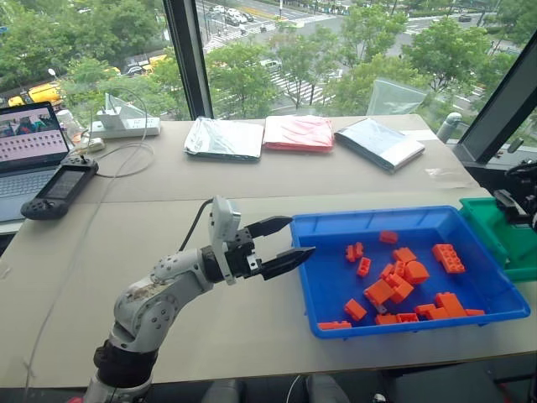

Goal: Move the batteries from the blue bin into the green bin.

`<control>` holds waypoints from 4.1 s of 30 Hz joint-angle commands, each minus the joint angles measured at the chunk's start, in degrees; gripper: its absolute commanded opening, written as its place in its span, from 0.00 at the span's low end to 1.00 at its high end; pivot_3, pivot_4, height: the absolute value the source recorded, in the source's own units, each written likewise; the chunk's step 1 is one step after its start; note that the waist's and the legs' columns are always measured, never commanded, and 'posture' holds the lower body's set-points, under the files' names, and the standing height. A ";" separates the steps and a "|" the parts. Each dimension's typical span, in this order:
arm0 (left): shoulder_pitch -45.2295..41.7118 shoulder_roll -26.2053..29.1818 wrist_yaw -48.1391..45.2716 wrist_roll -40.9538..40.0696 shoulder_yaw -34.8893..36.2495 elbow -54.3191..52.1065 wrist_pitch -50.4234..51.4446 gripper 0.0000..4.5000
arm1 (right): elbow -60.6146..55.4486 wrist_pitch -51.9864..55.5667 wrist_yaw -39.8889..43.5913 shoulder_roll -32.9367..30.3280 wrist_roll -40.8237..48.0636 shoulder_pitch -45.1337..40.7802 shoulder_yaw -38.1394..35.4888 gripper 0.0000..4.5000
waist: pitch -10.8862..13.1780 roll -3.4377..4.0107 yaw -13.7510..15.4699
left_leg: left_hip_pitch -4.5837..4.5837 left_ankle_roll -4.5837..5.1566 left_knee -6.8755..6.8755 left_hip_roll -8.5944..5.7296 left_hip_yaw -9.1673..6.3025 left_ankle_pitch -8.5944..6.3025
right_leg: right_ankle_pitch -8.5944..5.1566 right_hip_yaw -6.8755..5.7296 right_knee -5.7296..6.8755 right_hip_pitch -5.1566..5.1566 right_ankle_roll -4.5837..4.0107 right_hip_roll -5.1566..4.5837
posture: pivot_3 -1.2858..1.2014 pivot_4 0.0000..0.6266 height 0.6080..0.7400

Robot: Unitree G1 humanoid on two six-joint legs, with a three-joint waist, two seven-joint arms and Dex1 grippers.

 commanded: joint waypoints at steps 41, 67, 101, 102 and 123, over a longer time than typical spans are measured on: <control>-0.05 -0.88 2.02 -0.16 0.28 -3.12 -0.72 1.00 | 33.47 -46.51 25.22 3.11 -35.36 -28.49 37.09 0.37 | 0.01 0.01 -0.55 | 0.04 -0.03 -0.08 -0.03 -0.12 0.00 | 0.00 0.03 0.06 -0.11 -0.05 -0.06 | 0.52 0.24 1.00; 1.78 0.07 1.69 -0.72 0.68 -3.78 -0.57 1.00 | 29.18 -9.70 -6.70 2.31 -31.58 -18.02 8.16 0.82 | 0.01 0.04 0.21 | -0.10 -0.03 -0.10 -0.10 -0.07 0.00 | 0.00 0.05 0.07 -0.23 -0.05 -0.13 | 0.52 0.24 1.00; 1.89 -0.94 0.84 0.14 -0.03 -2.85 -1.32 1.00 | 12.41 -1.86 -2.08 0.90 -17.24 -9.07 26.32 1.00 | 0.02 0.02 0.12 | 0.03 0.00 -0.01 -0.11 -0.06 -0.02 | 0.02 0.05 0.03 -0.04 0.00 0.00 | 0.52 0.24 1.00; 1.92 -0.96 0.88 0.16 -0.04 -2.90 -1.33 1.00 | 12.87 -2.04 -1.96 1.17 -17.49 -9.63 27.05 1.00 | 0.02 0.02 0.10 | 0.03 0.00 -0.01 -0.11 -0.06 -0.02 | 0.02 0.05 0.03 -0.04 0.00 -0.01 | 0.52 0.24 1.00; 1.71 -0.78 0.50 0.48 0.12 -2.56 -1.42 1.00 | 12.18 -1.20 -3.13 4.32 -15.35 -11.90 23.62 0.05 | 0.02 0.02 0.15 | 0.03 0.00 -0.01 -0.10 -0.10 -0.02 | 0.02 0.05 0.04 -0.04 0.00 -0.01 | 0.52 0.24 1.00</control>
